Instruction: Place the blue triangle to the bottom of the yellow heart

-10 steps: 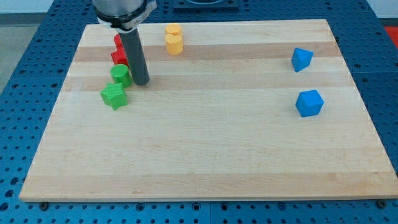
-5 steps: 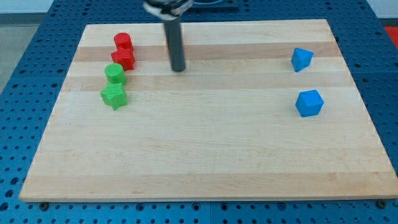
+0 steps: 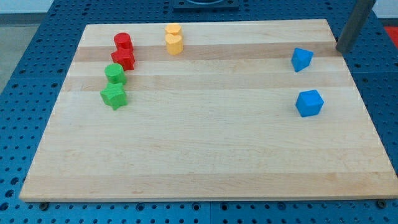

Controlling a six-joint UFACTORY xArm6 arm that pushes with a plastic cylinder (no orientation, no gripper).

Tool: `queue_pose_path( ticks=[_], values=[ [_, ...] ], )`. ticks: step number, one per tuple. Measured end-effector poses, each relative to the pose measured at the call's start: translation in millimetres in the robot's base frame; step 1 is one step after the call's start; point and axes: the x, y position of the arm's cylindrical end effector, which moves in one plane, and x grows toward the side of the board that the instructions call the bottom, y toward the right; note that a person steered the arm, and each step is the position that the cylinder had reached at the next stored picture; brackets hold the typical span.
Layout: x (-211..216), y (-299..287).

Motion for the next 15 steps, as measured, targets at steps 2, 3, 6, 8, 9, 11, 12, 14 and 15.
queue_pose_path(
  ticks=[2,3,6,8,9,11,12,14,15],
  values=[
    [3.3,-0.2],
    [42.2,-28.9],
    [23.5,-90.3],
    [7.1,-106.8],
    [18.0,-130.3],
    [34.1,-155.9],
    [39.8,-162.2],
    [45.3,-198.7],
    [45.3,-231.9]
  ],
)
